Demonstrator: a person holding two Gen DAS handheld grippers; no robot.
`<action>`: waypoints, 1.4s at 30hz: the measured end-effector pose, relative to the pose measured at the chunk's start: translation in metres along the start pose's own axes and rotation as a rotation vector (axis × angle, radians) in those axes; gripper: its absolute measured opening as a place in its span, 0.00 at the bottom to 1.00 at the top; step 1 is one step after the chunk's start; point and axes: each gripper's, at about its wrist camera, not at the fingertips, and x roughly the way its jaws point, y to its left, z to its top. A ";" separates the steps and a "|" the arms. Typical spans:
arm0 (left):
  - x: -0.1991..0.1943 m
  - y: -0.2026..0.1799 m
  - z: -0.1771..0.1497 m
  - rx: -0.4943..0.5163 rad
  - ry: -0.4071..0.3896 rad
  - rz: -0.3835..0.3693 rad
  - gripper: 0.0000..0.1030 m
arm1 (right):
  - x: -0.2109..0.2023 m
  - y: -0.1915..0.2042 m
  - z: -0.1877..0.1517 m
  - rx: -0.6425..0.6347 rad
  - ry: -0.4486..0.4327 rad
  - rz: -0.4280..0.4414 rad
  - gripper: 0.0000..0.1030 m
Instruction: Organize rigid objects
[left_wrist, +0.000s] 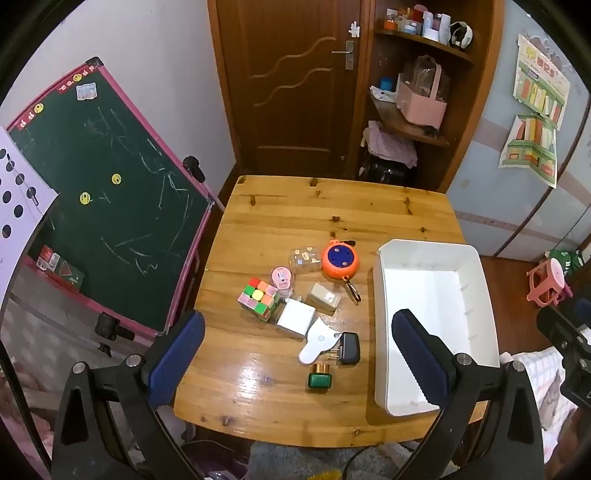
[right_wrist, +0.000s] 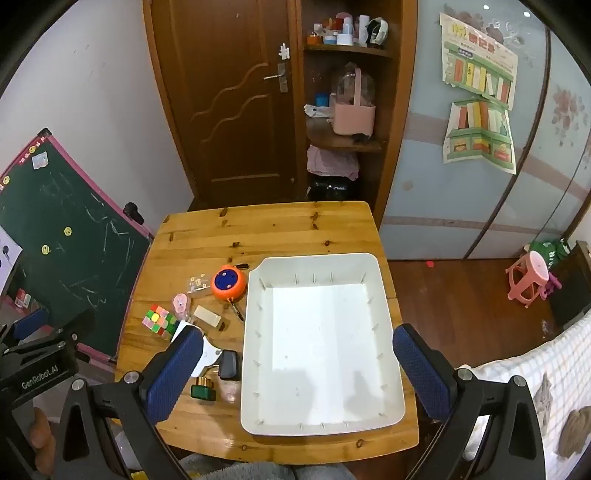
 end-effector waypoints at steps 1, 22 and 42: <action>-0.001 0.000 0.000 0.003 -0.002 0.001 0.98 | 0.000 0.000 0.000 0.001 -0.002 0.000 1.00; 0.008 -0.006 -0.003 0.024 0.023 0.023 0.98 | 0.007 -0.003 0.002 -0.004 0.013 0.007 1.00; 0.010 -0.005 -0.004 0.036 0.036 0.017 0.98 | 0.020 -0.007 0.004 0.000 0.050 0.009 1.00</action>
